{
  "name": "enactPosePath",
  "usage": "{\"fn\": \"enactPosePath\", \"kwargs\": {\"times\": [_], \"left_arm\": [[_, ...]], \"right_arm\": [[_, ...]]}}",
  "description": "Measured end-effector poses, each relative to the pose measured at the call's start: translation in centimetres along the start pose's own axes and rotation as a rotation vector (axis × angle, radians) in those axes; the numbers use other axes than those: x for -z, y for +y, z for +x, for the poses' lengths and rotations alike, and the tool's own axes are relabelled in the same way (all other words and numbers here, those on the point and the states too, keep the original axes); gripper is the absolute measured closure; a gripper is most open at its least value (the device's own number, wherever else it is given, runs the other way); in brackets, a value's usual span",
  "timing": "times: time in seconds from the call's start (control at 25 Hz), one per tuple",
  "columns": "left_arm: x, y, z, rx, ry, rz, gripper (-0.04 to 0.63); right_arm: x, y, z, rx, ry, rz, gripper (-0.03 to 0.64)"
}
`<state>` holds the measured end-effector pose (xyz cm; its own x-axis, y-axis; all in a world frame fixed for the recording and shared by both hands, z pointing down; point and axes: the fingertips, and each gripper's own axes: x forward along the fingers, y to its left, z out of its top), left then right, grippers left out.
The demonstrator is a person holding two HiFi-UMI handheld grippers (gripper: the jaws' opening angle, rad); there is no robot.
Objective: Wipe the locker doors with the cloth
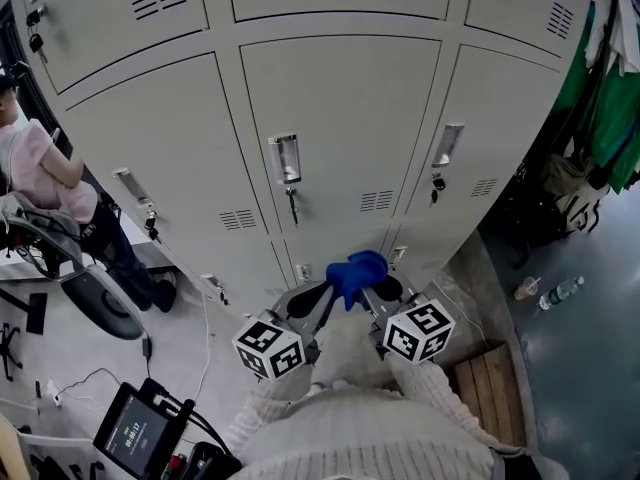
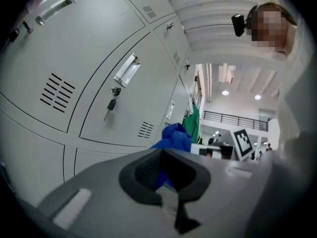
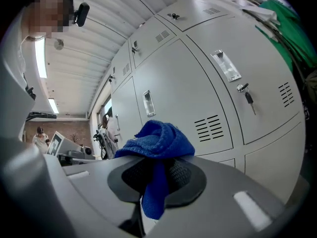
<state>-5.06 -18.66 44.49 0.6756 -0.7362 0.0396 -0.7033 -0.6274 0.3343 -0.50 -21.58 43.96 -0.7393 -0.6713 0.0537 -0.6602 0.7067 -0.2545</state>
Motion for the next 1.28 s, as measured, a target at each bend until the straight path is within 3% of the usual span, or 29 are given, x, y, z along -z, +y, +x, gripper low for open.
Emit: {"fn": "enactPosePath", "kwargs": {"times": [0.24, 0.56, 0.76, 1.04, 1.28], "left_arm": [[0.7, 0.1, -0.6, -0.010, 0.007, -0.028, 0.589], [0.5, 0.1, -1.0, -0.015, -0.004, -0.034, 0.589], [0.8, -0.5, -0.7, -0.002, 0.029, 0.028, 0.588], [0.2, -0.7, -1.0, -0.007, 0.013, 0.023, 0.589], [0.9, -0.9, -0.5, 0.007, 0.048, 0.041, 0.589]], "right_arm": [[1.0, 2.0, -0.6, -0.071, 0.011, -0.049, 0.568], [0.6, 1.8, -0.7, -0.044, 0.020, -0.076, 0.568], [0.4, 2.1, -0.9, -0.053, 0.017, -0.088, 0.568], [0.5, 2.1, -1.2, -0.051, 0.016, -0.073, 0.568], [0.7, 1.9, -1.2, -0.053, 0.017, -0.065, 0.568]]}}
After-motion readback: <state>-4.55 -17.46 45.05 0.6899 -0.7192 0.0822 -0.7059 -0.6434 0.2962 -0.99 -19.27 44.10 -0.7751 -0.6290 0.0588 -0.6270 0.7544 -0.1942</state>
